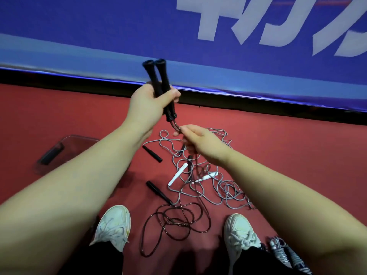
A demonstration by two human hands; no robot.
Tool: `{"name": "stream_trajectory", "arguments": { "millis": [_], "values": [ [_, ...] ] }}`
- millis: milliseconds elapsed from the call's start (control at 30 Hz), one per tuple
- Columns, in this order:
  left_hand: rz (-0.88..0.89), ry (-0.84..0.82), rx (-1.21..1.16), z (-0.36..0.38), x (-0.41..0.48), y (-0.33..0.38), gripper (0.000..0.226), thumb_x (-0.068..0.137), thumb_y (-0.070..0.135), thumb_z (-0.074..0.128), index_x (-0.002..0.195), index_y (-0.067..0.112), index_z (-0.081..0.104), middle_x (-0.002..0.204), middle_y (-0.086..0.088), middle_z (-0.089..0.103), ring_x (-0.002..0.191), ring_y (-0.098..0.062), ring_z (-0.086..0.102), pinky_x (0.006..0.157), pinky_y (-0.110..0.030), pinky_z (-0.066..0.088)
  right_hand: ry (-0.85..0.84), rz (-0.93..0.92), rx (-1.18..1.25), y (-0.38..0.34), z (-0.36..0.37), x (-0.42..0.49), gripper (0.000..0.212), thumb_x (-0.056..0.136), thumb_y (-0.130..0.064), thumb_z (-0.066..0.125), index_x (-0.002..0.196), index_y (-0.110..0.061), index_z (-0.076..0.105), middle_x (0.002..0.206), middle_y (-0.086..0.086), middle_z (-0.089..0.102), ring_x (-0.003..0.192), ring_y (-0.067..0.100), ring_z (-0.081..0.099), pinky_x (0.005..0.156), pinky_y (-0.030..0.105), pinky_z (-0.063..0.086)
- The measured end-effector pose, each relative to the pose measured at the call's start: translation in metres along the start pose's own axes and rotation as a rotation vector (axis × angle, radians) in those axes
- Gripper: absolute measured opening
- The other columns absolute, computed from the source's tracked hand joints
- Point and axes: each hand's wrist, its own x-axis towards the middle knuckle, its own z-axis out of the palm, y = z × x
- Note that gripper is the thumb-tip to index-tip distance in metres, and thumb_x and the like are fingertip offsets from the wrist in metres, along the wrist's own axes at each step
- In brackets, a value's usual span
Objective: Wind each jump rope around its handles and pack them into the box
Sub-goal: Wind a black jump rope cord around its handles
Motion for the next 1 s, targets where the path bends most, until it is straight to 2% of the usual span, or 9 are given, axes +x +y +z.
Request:
{"name": "stream_trajectory", "arguments": {
  "millis": [67, 167, 333, 433, 533, 633, 800, 933, 1000],
  "values": [
    [-0.167, 0.101, -0.227, -0.006, 0.003, 0.0, 0.004, 0.092, 0.012, 0.06, 0.089, 0.012, 0.057, 0.085, -0.004, 0.068, 0.074, -0.013, 0.07, 0.07, -0.028, 0.057, 0.166, -0.157, -0.462, -0.007, -0.006, 0.0, 0.028, 0.101, -0.029, 0.04, 0.102, -0.016, 0.065, 0.07, -0.011, 0.056, 0.063, 0.005, 0.052, 0.063, 0.028, 0.035],
    [-0.343, 0.206, -0.416, -0.015, 0.007, -0.007, 0.004, 0.094, 0.01, 0.056, 0.093, 0.01, 0.052, 0.084, -0.007, 0.065, 0.069, -0.015, 0.069, 0.062, -0.028, 0.058, 0.2, -0.293, -1.099, -0.018, -0.009, -0.003, 0.032, 0.1, -0.035, 0.038, 0.123, -0.019, 0.054, 0.113, 0.004, 0.061, 0.102, 0.026, 0.057, 0.074, 0.034, 0.044],
    [-0.212, 0.051, 0.049, -0.009, 0.004, -0.02, 0.01, 0.089, 0.006, 0.061, 0.083, 0.012, 0.057, 0.078, -0.008, 0.065, 0.07, -0.019, 0.067, 0.071, -0.032, 0.058, 0.139, -0.465, -1.537, -0.031, -0.012, -0.007, 0.027, 0.099, -0.022, 0.04, 0.125, -0.02, 0.048, 0.109, 0.005, 0.048, 0.091, 0.029, 0.055, 0.056, 0.033, 0.03],
    [-0.111, -0.063, 0.503, -0.011, -0.003, -0.033, 0.01, 0.085, 0.011, 0.067, 0.078, 0.016, 0.061, 0.076, -0.005, 0.069, 0.077, -0.024, 0.068, 0.08, -0.039, 0.056, 0.133, -0.437, -1.625, -0.043, -0.025, -0.011, 0.028, 0.099, -0.024, 0.041, 0.125, -0.02, 0.05, 0.113, 0.006, 0.047, 0.092, 0.029, 0.054, 0.058, 0.033, 0.036],
    [-0.117, -0.17, 0.61, -0.013, -0.011, -0.037, 0.007, 0.084, 0.017, 0.069, 0.079, 0.016, 0.063, 0.081, -0.006, 0.071, 0.083, -0.025, 0.068, 0.083, -0.044, 0.053, 0.003, -0.478, -1.684, -0.043, -0.028, -0.016, 0.031, 0.098, -0.023, 0.042, 0.127, -0.022, 0.051, 0.113, 0.007, 0.047, 0.083, 0.029, 0.054, 0.055, 0.034, 0.033],
    [-0.11, -0.318, 0.835, -0.008, -0.016, -0.035, 0.01, 0.083, 0.021, 0.068, 0.086, 0.013, 0.065, 0.09, -0.009, 0.071, 0.089, -0.027, 0.066, 0.083, -0.044, 0.051, -0.055, -0.723, -1.653, -0.042, -0.029, -0.014, 0.028, 0.081, -0.011, 0.054, 0.103, -0.019, 0.07, 0.084, 0.007, 0.057, 0.058, 0.025, 0.051, 0.043, 0.024, 0.018],
    [-0.376, -0.486, 0.555, 0.0, -0.026, -0.037, 0.013, 0.085, 0.001, 0.061, 0.081, 0.013, 0.063, 0.086, -0.014, 0.071, 0.085, -0.03, 0.07, 0.082, -0.045, 0.056, -0.088, -0.898, -1.482, -0.033, -0.042, -0.01, 0.025, 0.082, -0.023, 0.047, 0.088, -0.016, 0.071, 0.074, 0.004, 0.061, 0.056, 0.027, 0.058, 0.044, 0.024, 0.039],
    [-0.503, -0.649, 0.513, 0.004, -0.028, -0.035, 0.012, 0.086, 0.002, 0.06, 0.092, 0.012, 0.062, 0.08, -0.005, 0.073, 0.08, -0.021, 0.071, 0.078, -0.032, 0.051, -0.053, -0.8, -1.312, -0.02, -0.051, -0.016, 0.041, 0.087, -0.038, 0.042, 0.121, -0.02, 0.055, 0.097, 0.01, 0.059, 0.046, 0.027, 0.048, 0.038, 0.025, 0.033],
    [-0.573, -0.697, 0.488, 0.004, -0.028, -0.035, 0.011, 0.089, 0.004, 0.059, 0.095, 0.014, 0.06, 0.081, -0.003, 0.074, 0.079, -0.017, 0.072, 0.063, -0.022, 0.052, -0.067, -0.778, -1.307, -0.016, -0.053, -0.016, 0.047, 0.087, -0.041, 0.04, 0.133, -0.028, 0.039, 0.113, 0.013, 0.056, 0.045, 0.025, 0.044, 0.039, 0.025, 0.033]
  ]
}}
